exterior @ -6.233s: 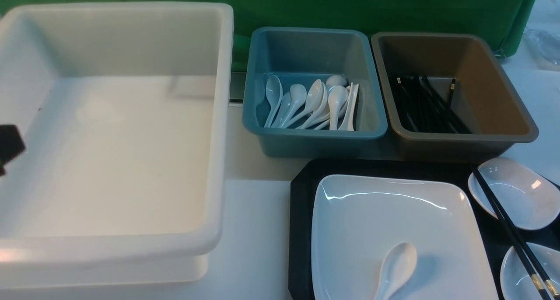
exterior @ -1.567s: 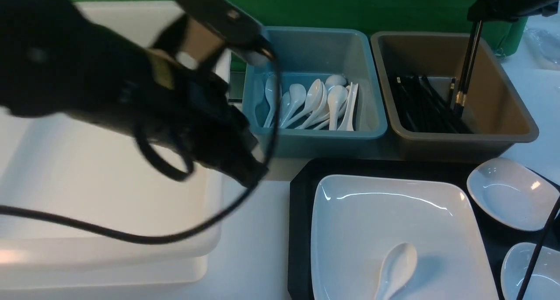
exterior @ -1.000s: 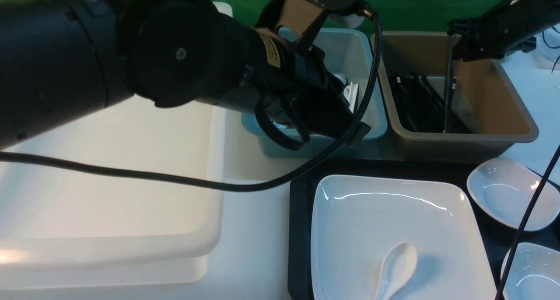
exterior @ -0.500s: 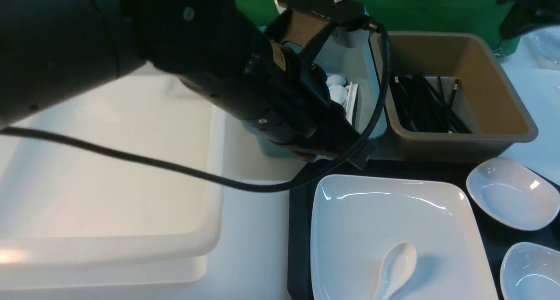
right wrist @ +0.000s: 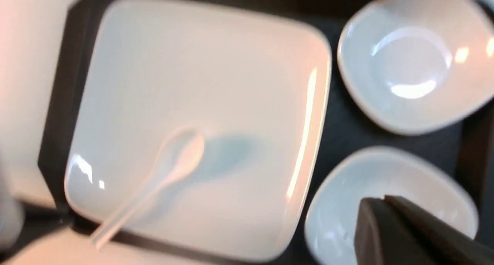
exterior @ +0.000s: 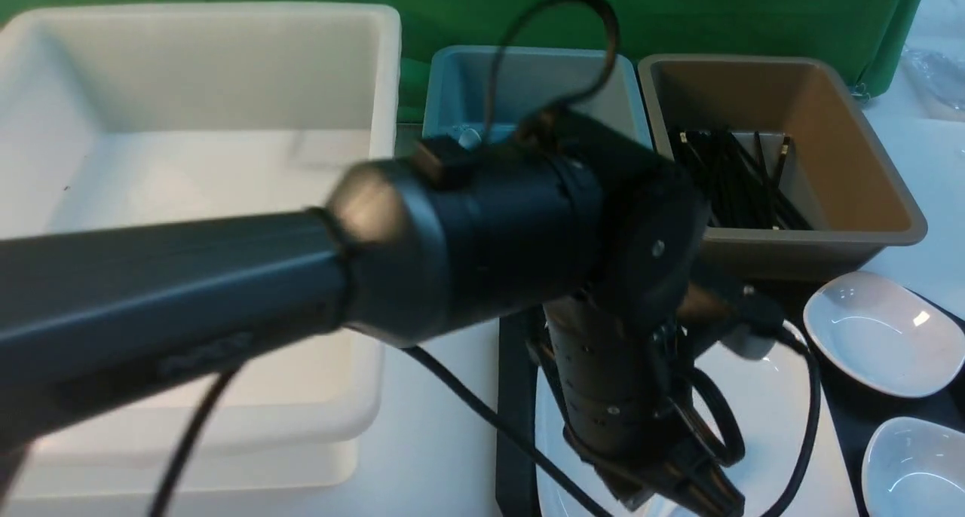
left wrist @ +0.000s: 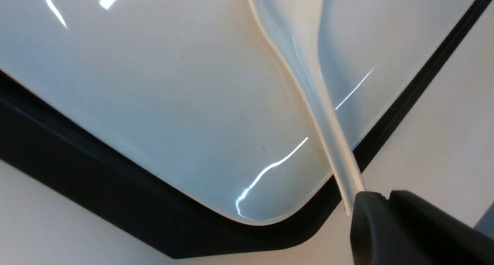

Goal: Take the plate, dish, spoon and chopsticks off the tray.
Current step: Use the left arm to grab a soup spoon from the plate

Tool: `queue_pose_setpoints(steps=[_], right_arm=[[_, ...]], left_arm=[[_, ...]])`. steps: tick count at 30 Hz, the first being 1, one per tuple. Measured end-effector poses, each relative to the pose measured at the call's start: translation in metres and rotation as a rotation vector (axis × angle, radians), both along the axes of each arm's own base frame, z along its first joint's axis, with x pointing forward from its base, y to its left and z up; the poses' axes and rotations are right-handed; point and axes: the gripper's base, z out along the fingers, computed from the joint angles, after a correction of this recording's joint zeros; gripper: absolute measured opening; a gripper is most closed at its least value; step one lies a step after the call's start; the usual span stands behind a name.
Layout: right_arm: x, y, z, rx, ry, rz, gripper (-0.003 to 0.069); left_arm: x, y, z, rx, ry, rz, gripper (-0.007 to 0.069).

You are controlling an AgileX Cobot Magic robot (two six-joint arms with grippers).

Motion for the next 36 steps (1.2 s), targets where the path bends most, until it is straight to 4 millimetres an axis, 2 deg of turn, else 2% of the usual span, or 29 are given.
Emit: queue_pose_setpoints(steps=[4, 5, 6, 9, 11, 13, 14, 15, 17, 22, 25, 28, 32, 33, 36], right_arm=[[-0.042, 0.005, -0.026, 0.029, 0.016, -0.002, 0.0037], [-0.044, 0.005, -0.025, 0.028, 0.011, -0.002, 0.0037], [-0.058, 0.006, -0.033, 0.036, 0.016, 0.0, 0.0037], [-0.073, 0.007, -0.04, 0.037, 0.01, 0.003, 0.0038], [-0.078, 0.008, -0.041, 0.036, 0.0, 0.003, 0.0038], [-0.085, 0.008, -0.04, 0.035, -0.027, 0.004, 0.0038], [-0.085, 0.008, -0.04, 0.035, -0.029, 0.004, 0.0038], [-0.088, 0.008, -0.038, 0.034, -0.048, 0.004, 0.0038], [-0.088, 0.008, -0.037, 0.034, -0.056, 0.002, 0.0038], [-0.087, 0.008, -0.038, 0.033, -0.061, 0.0, 0.0038], [-0.086, 0.008, -0.038, 0.033, -0.073, -0.003, 0.0038], [-0.085, 0.008, -0.037, 0.033, -0.086, -0.007, 0.0038], [-0.085, 0.008, -0.037, 0.03, -0.095, -0.006, 0.0038], [-0.085, 0.008, -0.037, 0.03, -0.095, -0.006, 0.0038], [-0.085, 0.008, -0.037, 0.027, -0.096, 0.001, 0.0038]], left_arm=[[0.003, -0.005, -0.017, 0.021, 0.013, -0.037, 0.0048], [0.003, -0.006, -0.019, 0.024, 0.014, -0.04, 0.0052], [0.005, -0.008, -0.024, 0.021, 0.012, -0.05, 0.0094], [0.007, -0.012, -0.031, 0.011, 0.005, -0.051, 0.0201], [0.007, -0.014, -0.033, 0.009, -0.002, -0.06, 0.0252], [0.005, -0.019, -0.039, 0.001, -0.017, -0.088, 0.0354], [0.006, -0.019, -0.038, -0.001, -0.019, -0.09, 0.0362], [0.004, -0.023, -0.044, 0.005, -0.017, -0.104, 0.0437], [0.003, -0.025, -0.051, 0.023, -0.025, -0.118, 0.049], [0.007, -0.026, -0.067, 0.065, -0.024, -0.129, 0.054], [0.007, -0.027, -0.072, 0.072, -0.018, -0.128, 0.0524], [0.007, -0.027, -0.073, 0.068, -0.011, -0.124, 0.047], [0.005, -0.029, -0.074, 0.061, 0.023, -0.098, 0.0302], [0.005, -0.029, -0.074, 0.062, 0.024, -0.096, 0.0292], [0.005, -0.03, -0.07, 0.082, 0.038, -0.079, 0.0101]])
